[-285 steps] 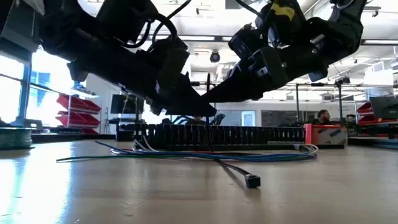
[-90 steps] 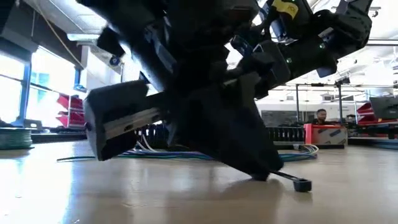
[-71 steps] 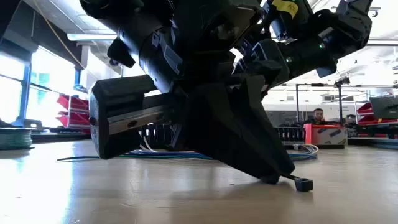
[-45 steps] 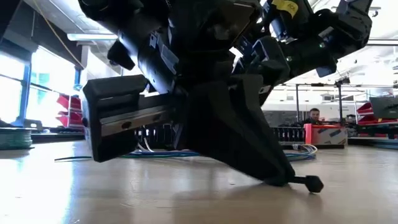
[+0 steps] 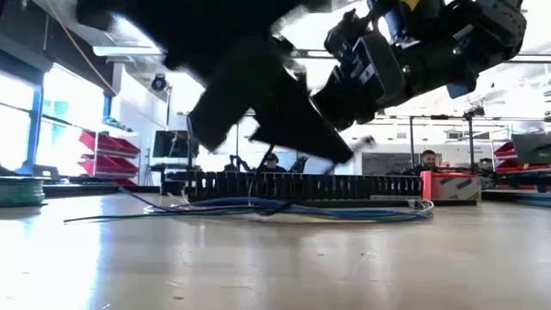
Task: Ziptie cables
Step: Wrap the cables using a black zip tie
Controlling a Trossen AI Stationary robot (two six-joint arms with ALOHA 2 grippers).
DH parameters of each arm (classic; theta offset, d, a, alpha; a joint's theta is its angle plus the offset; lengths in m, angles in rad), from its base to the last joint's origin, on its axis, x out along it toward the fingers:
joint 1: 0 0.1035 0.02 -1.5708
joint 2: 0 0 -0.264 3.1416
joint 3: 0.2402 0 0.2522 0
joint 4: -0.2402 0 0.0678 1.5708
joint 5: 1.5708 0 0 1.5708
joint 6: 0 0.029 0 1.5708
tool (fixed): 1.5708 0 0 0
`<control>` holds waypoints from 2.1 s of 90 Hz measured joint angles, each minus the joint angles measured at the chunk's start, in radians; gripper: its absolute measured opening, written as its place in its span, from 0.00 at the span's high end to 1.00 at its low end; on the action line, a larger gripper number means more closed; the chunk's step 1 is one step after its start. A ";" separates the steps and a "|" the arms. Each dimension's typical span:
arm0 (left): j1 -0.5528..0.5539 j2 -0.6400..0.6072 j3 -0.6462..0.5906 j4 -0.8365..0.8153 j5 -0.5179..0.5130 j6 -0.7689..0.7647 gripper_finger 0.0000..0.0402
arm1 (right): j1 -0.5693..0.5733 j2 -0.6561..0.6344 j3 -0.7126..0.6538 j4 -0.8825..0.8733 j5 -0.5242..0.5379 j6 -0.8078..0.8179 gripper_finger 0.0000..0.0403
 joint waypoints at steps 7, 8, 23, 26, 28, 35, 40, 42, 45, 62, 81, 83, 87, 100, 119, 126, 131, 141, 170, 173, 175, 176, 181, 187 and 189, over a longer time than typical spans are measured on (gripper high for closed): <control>-0.036 -0.021 -0.061 0.154 -0.090 -0.057 1.00 | 0.015 0.000 0.002 0.004 0.002 0.004 1.00; -0.039 -0.023 -0.069 0.176 -0.102 -0.065 1.00 | 0.016 0.000 0.003 0.004 0.003 0.004 1.00; -0.088 -0.026 -0.159 0.365 -0.243 -0.189 1.00 | 0.042 0.000 0.024 0.004 0.038 -0.001 1.00; -0.096 -0.026 -0.173 0.378 -0.275 -0.221 1.00 | 0.048 0.000 0.029 0.004 0.043 -0.003 1.00; -0.102 -0.026 -0.181 0.385 -0.298 -0.244 1.00 | 0.053 0.000 0.031 0.004 0.044 -0.004 1.00; -0.122 -0.028 -0.209 0.390 -0.368 -0.328 1.00 | 0.068 0.000 0.035 -0.006 0.053 -0.030 1.00; -0.132 -0.028 -0.230 0.387 -0.397 -0.386 1.00 | 0.081 0.000 0.035 -0.029 0.071 -0.051 1.00; -0.136 -0.028 -0.237 0.389 -0.404 -0.408 1.00 | 0.085 0.000 0.035 -0.039 0.080 -0.058 1.00; -0.139 -0.028 -0.247 0.397 -0.411 -0.440 1.00 | 0.092 0.001 0.035 -0.051 0.097 -0.069 1.00; -0.139 -0.028 -0.270 0.416 -0.411 -0.528 1.00 | 0.108 0.022 0.035 -0.056 0.123 -0.152 1.00; -0.118 -0.029 -0.269 0.496 -0.362 -0.475 1.00 | 0.099 0.057 0.047 -0.056 0.131 -0.213 1.00; -0.115 -0.029 -0.269 0.497 -0.361 -0.475 1.00 | 0.099 0.063 0.051 -0.056 0.129 -0.216 1.00; -0.111 -0.029 -0.269 0.499 -0.360 -0.475 1.00 | 0.098 0.076 0.061 -0.055 0.119 -0.225 1.00; -0.093 -0.029 -0.269 0.513 -0.300 -0.483 1.00 | 0.100 0.134 0.086 -0.058 0.152 -0.225 1.00; -0.085 -0.029 -0.269 0.529 -0.297 -0.584 1.00 | 0.125 0.182 0.135 -0.061 0.283 -0.281 1.00; -0.094 -0.029 -0.269 0.531 -0.337 -0.611 1.00 | 0.133 0.182 0.144 -0.064 0.321 -0.300 1.00; -0.110 -0.029 -0.269 0.531 -0.390 -0.631 1.00 | 0.137 0.182 0.146 -0.065 0.344 -0.304 1.00; -0.146 -0.029 -0.269 0.530 -0.508 -0.673 1.00 | 0.137 0.182 0.146 -0.071 0.367 -0.304 1.00; -0.126 -0.029 -0.269 0.488 -0.440 -0.821 1.00 | 0.148 0.182 0.161 -0.069 0.407 -0.347 1.00; -0.121 -0.029 -0.269 0.488 -0.439 -0.826 1.00 | 0.155 0.182 0.167 -0.069 0.430 -0.378 1.00; -0.117 -0.029 -0.269 0.488 -0.439 -0.829 1.00 | 0.160 0.182 0.170 -0.069 0.446 -0.398 1.00; -0.117 -0.029 -0.269 0.487 -0.439 -0.830 1.00 | 0.164 0.181 0.172 -0.070 0.454 -0.405 1.00; -0.115 -0.029 -0.269 0.482 -0.444 -0.833 1.00 | 0.172 0.182 0.180 -0.071 0.472 -0.424 1.00; -0.114 -0.029 -0.269 0.482 -0.458 -0.837 1.00 | 0.176 0.181 0.185 -0.072 0.473 -0.418 1.00; -0.116 -0.029 -0.269 0.482 -0.467 -0.843 1.00 | 0.177 0.181 0.185 -0.071 0.475 -0.414 1.00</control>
